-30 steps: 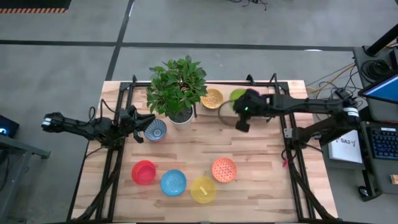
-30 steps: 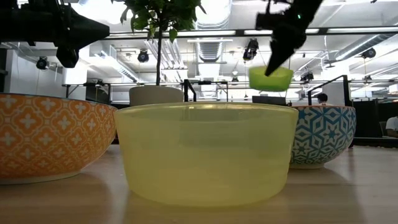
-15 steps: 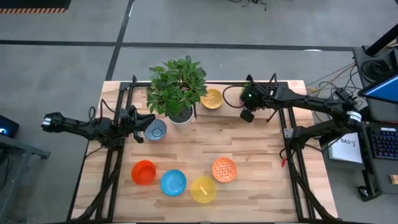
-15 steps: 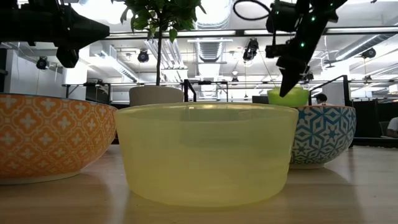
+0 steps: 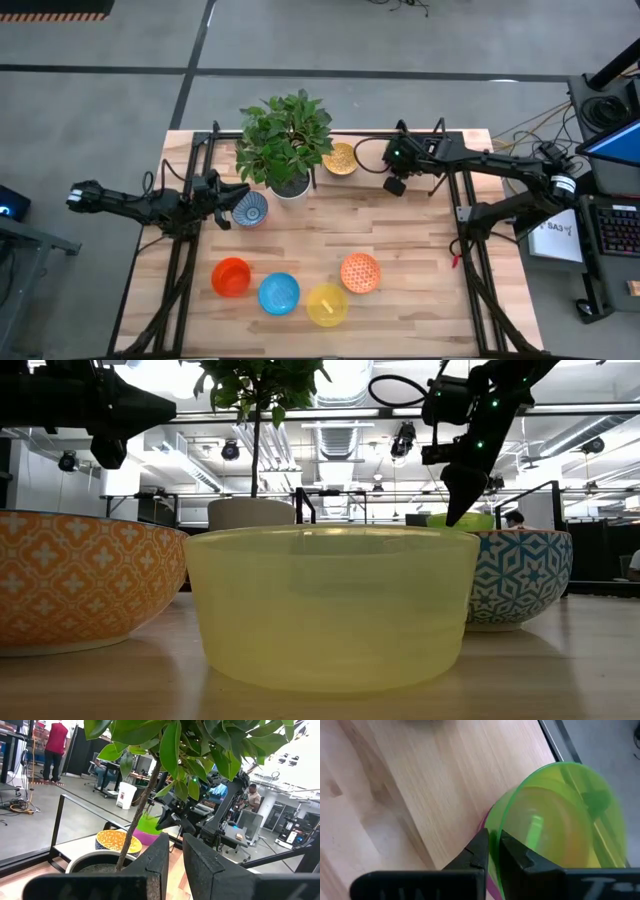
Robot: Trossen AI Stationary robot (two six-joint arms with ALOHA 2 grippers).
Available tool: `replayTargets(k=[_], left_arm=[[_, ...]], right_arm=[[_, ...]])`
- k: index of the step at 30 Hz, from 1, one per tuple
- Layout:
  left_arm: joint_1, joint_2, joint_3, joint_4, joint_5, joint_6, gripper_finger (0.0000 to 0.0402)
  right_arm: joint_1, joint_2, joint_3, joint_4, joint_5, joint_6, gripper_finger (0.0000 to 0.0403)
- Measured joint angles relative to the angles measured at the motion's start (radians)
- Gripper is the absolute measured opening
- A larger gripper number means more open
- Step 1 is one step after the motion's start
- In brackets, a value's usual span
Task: Place and stack bowls onto a shelf
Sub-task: Stack the green bowl on the purple bowl on the shelf
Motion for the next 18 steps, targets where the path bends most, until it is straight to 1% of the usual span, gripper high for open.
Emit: replayTargets(k=[3,8,12,15,18], left_arm=[[0.000,0.000,0.000,0.000,0.000,0.001,0.0038],[0.000,0.002,0.000,0.000,0.000,0.001,0.0038],[0.000,0.002,0.000,0.000,0.000,0.001,0.0038],[0.000,0.002,0.000,0.000,0.000,-0.004,0.0038],[0.000,0.003,0.000,0.000,0.000,-0.010,0.0038]], right_arm=[[-0.004,0.000,0.000,0.000,0.000,0.007,0.0043],[-0.004,-0.001,0.003,-0.002,0.001,0.015,0.0090],[-0.003,-0.004,0.032,-0.030,0.001,0.026,0.0122],[-0.002,-0.008,0.065,-0.044,-0.001,0.055,0.0138],[-0.002,-0.009,0.080,-0.016,-0.001,0.080,0.0141]])
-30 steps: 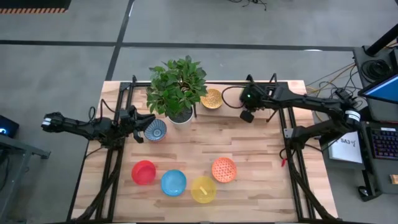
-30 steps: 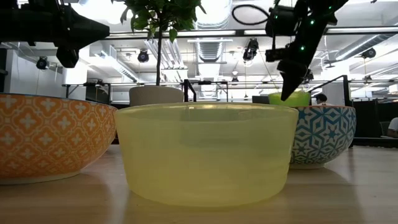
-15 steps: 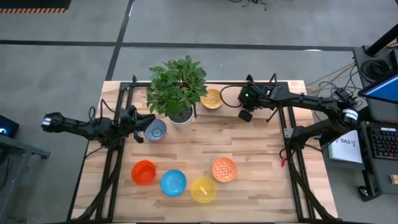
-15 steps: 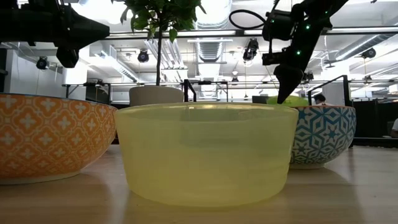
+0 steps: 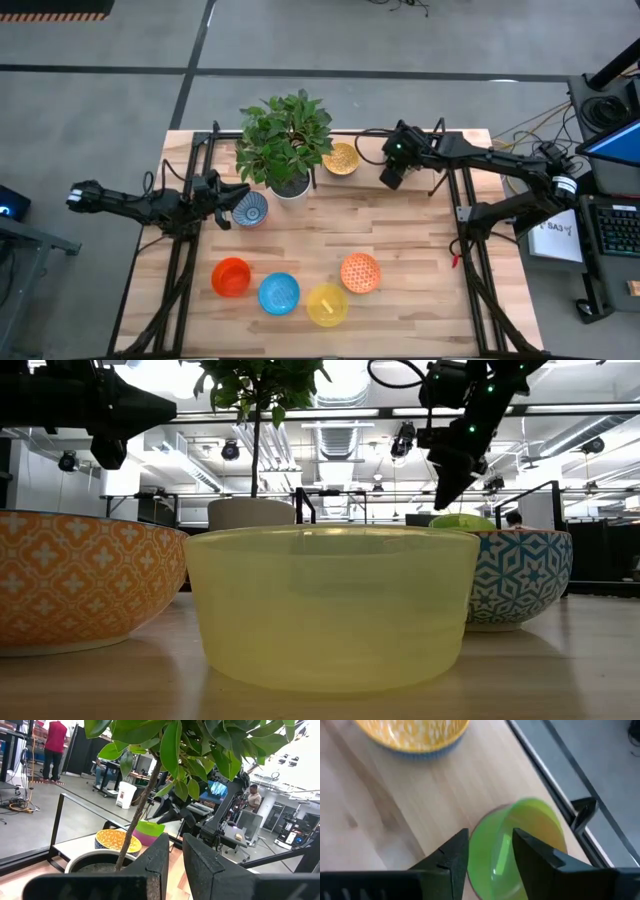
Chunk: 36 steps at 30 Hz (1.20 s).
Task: Place and stack bowls onto a shelf
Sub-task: Stack the green bowl on the purple bowl on the shelf
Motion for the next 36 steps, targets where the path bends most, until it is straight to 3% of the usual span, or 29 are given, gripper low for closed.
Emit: replayTargets(k=[3,10,36], left_arm=[[0.000,0.004,0.000,0.000,0.000,-0.007,0.0038],[0.000,0.003,0.000,0.000,0.000,-0.012,0.0038],[0.000,0.004,0.000,0.000,0.002,-0.013,0.0038]], right_arm=[[0.000,0.000,-0.015,0.065,0.001,0.005,0.0118],[0.000,0.000,-0.096,0.176,0.001,-0.027,0.0018],[0.001,-0.024,-0.218,0.356,-0.008,0.017,0.0013]])
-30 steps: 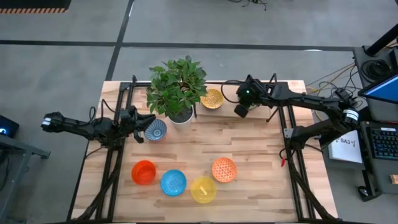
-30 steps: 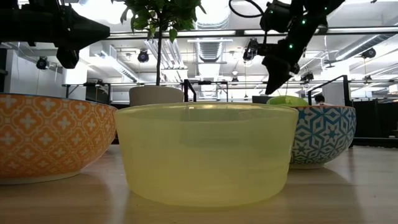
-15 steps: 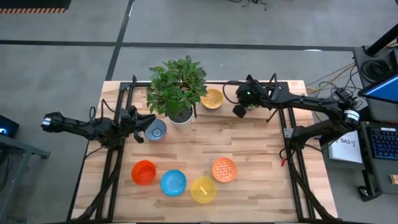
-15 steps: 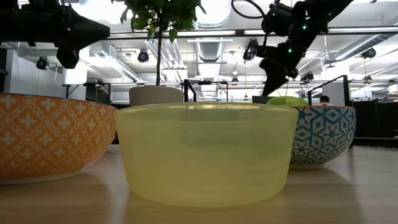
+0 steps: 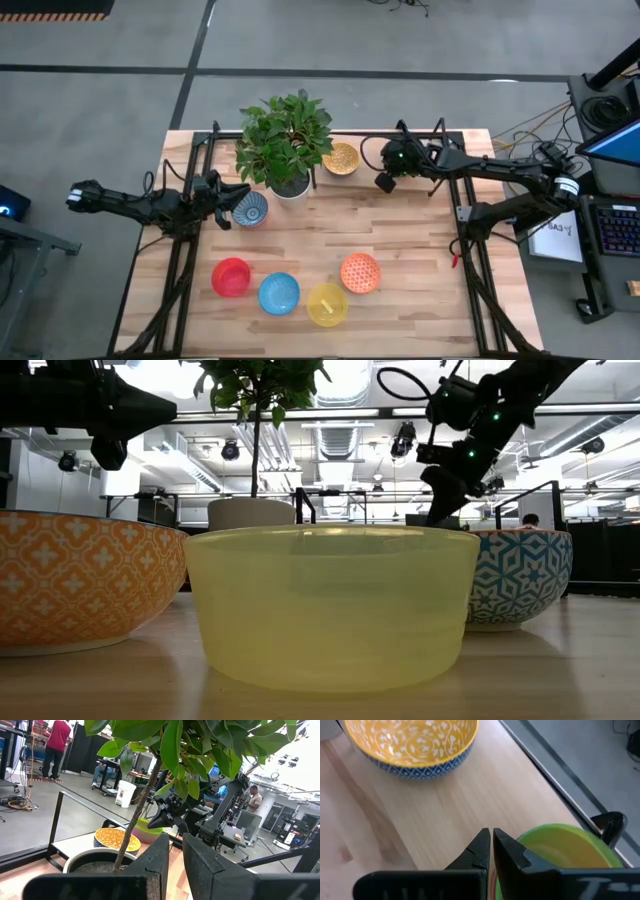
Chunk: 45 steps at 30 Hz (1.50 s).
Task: Place and stack bowls onto a shelf
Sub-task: Stack the green bowl on the purple bowl on the shelf, then stack the orange patterned bowl on the yellow patterned bowl on the shelf
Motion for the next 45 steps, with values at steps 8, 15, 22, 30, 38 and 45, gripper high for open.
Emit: replayTargets(k=[8,15,22,30,38,45], left_arm=[[0.000,0.000,0.000,0.000,0.001,-0.004,0.0038],[0.000,0.000,0.000,0.000,0.001,-0.004,0.0038],[0.000,0.000,0.000,0.000,0.001,0.003,0.0038],[0.000,-0.002,0.000,0.019,0.000,0.042,0.0038],[0.000,-0.002,0.105,0.044,0.002,0.220,0.0038],[0.000,0.000,0.166,0.023,0.003,0.327,0.0038]], right_arm=[[0.010,-0.102,0.000,0.027,-0.139,0.068,0.0013],[0.180,-0.171,0.000,0.027,-0.311,0.230,0.0013],[0.418,-0.130,0.017,0.025,-0.287,0.391,0.0013],[0.597,0.010,0.126,-0.060,-0.278,0.471,0.0013],[0.677,0.168,0.243,-0.216,-0.278,0.474,0.0013],[0.683,0.294,0.330,-0.324,-0.314,0.475,0.0015]])
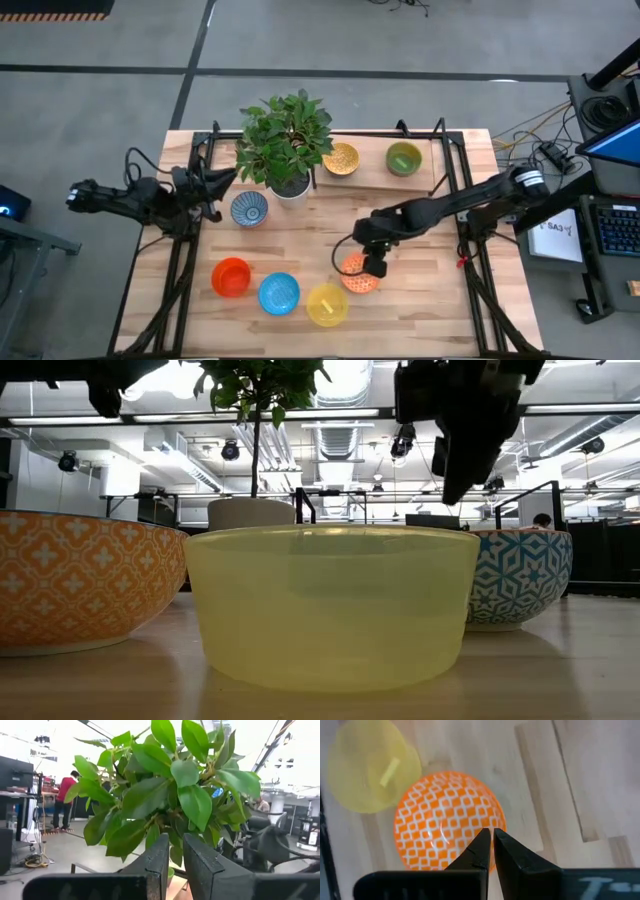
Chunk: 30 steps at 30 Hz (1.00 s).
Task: Place and stack bowls onto a shelf
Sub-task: Stack the orange patterned bowl on the yellow patterned bowl on the shelf
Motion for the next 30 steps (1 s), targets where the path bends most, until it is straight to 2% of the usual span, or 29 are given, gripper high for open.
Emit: replayTargets(k=[4,8,13,17,20,23,26,30], left_arm=[[0.000,0.004,-0.002,-0.029,0.000,0.003,0.0038],[0.000,0.010,-0.003,-0.035,0.000,0.006,0.0038],[0.000,0.008,0.018,-0.042,0.000,0.045,0.0038],[0.000,0.009,0.027,-0.050,-0.001,0.050,0.0038],[0.000,0.010,0.024,-0.051,-0.001,0.061,0.0038],[0.000,0.010,0.023,-0.054,-0.001,0.064,0.0038],[0.000,0.010,0.023,-0.056,-0.001,0.066,0.0038],[0.000,0.009,0.023,-0.055,-0.002,0.072,0.0038]], right_arm=[[0.001,0.072,0.061,-0.078,-0.025,-0.022,0.0046],[0.000,0.133,0.115,-0.130,-0.049,-0.031,0.0108],[0.000,0.184,0.152,-0.140,-0.040,-0.101,0.0191],[0.000,0.211,0.152,-0.140,0.019,-0.107,0.0218],[0.000,0.234,0.147,-0.140,0.049,-0.101,0.0215],[-0.001,0.252,0.146,-0.132,0.061,-0.101,0.0192],[-0.003,0.251,0.146,-0.127,0.061,-0.097,0.0144],[-0.007,0.250,0.144,-0.126,0.060,-0.094,0.0056]])
